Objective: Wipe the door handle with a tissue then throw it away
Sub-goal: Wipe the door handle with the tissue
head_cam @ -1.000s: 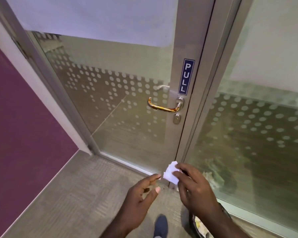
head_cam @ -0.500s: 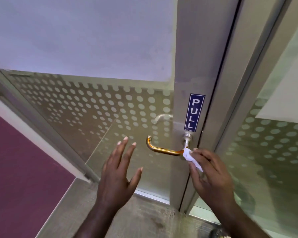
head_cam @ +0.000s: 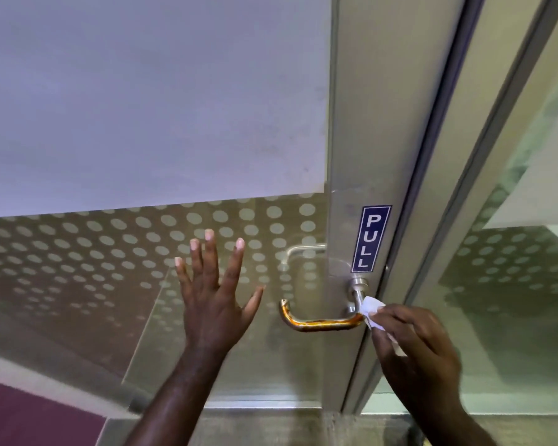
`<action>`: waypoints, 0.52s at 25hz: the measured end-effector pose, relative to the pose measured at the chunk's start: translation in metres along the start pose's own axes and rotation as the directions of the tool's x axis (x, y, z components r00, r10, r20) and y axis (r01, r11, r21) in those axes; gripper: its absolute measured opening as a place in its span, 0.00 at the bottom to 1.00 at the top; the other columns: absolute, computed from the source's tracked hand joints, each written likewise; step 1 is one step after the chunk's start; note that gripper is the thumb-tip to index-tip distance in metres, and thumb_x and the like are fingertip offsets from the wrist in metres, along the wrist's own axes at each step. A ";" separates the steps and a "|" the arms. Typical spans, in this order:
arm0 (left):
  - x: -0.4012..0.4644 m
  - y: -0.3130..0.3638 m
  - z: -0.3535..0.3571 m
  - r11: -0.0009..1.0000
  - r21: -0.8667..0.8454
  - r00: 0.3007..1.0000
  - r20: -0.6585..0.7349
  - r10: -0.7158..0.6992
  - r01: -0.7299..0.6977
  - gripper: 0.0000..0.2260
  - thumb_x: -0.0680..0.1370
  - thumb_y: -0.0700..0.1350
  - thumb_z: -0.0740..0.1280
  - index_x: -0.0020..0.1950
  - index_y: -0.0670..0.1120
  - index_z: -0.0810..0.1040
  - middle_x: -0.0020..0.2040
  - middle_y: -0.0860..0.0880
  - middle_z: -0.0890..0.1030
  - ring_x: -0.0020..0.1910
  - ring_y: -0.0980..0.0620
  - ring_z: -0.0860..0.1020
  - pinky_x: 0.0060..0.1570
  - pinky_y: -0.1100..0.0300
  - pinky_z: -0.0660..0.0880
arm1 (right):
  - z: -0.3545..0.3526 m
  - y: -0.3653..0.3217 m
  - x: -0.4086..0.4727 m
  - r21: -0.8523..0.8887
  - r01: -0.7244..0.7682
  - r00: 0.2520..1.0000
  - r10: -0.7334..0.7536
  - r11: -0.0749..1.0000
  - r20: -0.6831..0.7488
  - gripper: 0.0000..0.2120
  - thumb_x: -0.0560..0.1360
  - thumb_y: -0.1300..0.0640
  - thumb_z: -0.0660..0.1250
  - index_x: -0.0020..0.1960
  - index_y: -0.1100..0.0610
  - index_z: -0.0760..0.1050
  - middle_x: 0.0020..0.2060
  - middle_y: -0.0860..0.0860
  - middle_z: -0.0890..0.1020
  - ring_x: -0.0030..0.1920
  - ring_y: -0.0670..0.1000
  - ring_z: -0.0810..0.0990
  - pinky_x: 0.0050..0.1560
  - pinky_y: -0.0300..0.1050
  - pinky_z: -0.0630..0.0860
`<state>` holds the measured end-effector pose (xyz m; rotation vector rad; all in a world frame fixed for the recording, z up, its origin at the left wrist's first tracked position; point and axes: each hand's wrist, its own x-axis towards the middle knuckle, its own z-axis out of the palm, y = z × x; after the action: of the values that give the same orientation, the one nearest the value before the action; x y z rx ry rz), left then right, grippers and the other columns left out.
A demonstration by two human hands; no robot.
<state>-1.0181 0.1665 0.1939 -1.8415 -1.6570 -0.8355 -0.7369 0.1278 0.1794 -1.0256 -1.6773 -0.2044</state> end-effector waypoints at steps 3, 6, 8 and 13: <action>-0.003 -0.007 0.016 0.998 -0.055 0.999 0.005 0.037 -0.037 0.43 0.71 0.61 0.66 0.80 0.56 0.47 0.80 0.48 0.38 0.79 0.43 0.41 0.70 0.29 0.49 | 0.003 -0.012 -0.003 -0.043 -0.056 0.998 0.055 0.998 -0.026 0.05 0.74 0.64 0.68 0.45 0.62 0.83 0.47 0.49 0.80 0.46 0.51 0.79 0.52 0.40 0.72; -0.005 -0.012 0.020 0.995 -0.091 0.999 -0.010 0.051 -0.051 0.42 0.72 0.62 0.65 0.80 0.57 0.47 0.80 0.49 0.37 0.79 0.45 0.39 0.71 0.31 0.44 | 0.005 -0.018 -0.013 -0.060 -0.141 0.989 0.138 0.988 -0.049 0.04 0.76 0.62 0.68 0.47 0.58 0.82 0.45 0.50 0.80 0.44 0.54 0.79 0.45 0.48 0.75; -0.006 -0.013 0.022 0.993 -0.099 0.998 -0.013 0.060 -0.061 0.42 0.72 0.62 0.67 0.80 0.57 0.47 0.80 0.50 0.37 0.79 0.45 0.39 0.71 0.32 0.43 | 0.007 -0.021 -0.019 -0.077 -0.223 0.974 0.219 0.972 -0.054 0.05 0.77 0.59 0.65 0.49 0.56 0.79 0.47 0.49 0.80 0.45 0.55 0.80 0.44 0.51 0.76; -0.006 -0.016 0.023 0.992 -0.101 0.997 -0.010 0.070 -0.071 0.42 0.73 0.61 0.68 0.80 0.57 0.47 0.80 0.51 0.36 0.79 0.46 0.38 0.70 0.30 0.45 | 0.020 -0.009 -0.020 -0.059 -0.386 0.920 0.389 0.920 0.039 0.08 0.77 0.56 0.61 0.55 0.51 0.74 0.51 0.50 0.82 0.48 0.54 0.82 0.49 0.50 0.78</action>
<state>-1.0319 0.1810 0.1738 -1.9518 -1.5616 -0.9095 -0.7568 0.1239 0.1584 -1.3874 -1.4820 0.0418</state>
